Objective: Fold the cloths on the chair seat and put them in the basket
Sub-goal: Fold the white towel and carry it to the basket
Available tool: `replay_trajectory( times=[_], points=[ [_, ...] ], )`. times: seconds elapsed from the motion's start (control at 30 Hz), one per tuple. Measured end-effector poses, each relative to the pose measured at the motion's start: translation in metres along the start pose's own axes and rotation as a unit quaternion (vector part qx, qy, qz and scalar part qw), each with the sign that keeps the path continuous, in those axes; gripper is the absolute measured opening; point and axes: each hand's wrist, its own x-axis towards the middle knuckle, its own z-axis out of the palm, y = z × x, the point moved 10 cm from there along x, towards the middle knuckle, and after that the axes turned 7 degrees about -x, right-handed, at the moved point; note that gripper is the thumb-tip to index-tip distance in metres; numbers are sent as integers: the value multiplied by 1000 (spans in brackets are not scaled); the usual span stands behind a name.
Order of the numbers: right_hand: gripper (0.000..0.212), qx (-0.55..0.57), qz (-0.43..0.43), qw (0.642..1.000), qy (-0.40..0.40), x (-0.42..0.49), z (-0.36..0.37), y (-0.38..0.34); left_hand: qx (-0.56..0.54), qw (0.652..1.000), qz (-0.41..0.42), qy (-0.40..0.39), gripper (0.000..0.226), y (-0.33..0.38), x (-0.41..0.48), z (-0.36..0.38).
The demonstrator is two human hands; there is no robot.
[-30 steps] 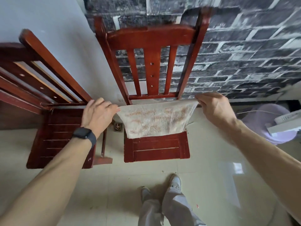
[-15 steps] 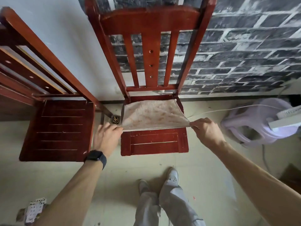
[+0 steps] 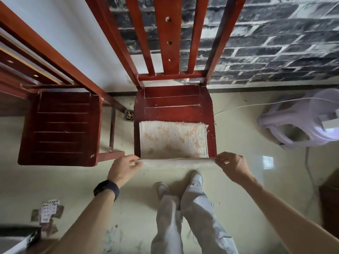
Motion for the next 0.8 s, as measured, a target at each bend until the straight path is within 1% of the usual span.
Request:
replay_trajectory(
  times=[0.07,0.1,0.13,0.17,0.2,0.3,0.33,0.37,0.4,0.5,0.53,0.63,0.67,0.77,0.8],
  points=[
    [4,64,34,997,-12,17,3,7,-116,992,-43,-16,21,-6,18,-1],
    [3,99,44,994,-17,27,5,8,-164,984,-69,-14,18,-11,29,-3],
    [6,137,52,989,-16,37,7,9,-207,974,-88,-4,16,-15,41,-5],
    [11,172,65,983,-12,48,10,10,-243,965,-97,9,19,-18,54,-7],
    [13,197,81,977,-4,58,14,10,-271,957,-105,17,23,-21,67,-6],
    [15,237,116,964,34,89,26,5,-329,936,-114,43,19,-26,104,-2],
    [16,250,122,959,44,100,31,4,-334,934,-113,50,25,-28,119,1],
    [15,260,127,956,52,111,38,3,-327,937,-111,55,34,-29,133,3],
    [14,261,128,955,60,120,43,3,-308,944,-108,56,38,-31,146,6],
    [14,247,146,953,100,145,57,12,-257,960,-82,73,24,-23,176,12],
    [18,238,154,953,106,151,59,11,-238,965,-72,81,22,-18,183,12],
    [44,210,180,952,131,160,61,11,-185,977,-43,91,22,-5,200,15],
    [45,206,174,952,143,161,60,10,-174,979,-41,93,22,-4,205,14],
    [25,170,153,959,165,158,59,3,-132,987,-35,89,27,-4,213,15],
    [24,152,152,962,167,157,61,2,-115,989,-30,91,28,-2,213,15]
  ],
)
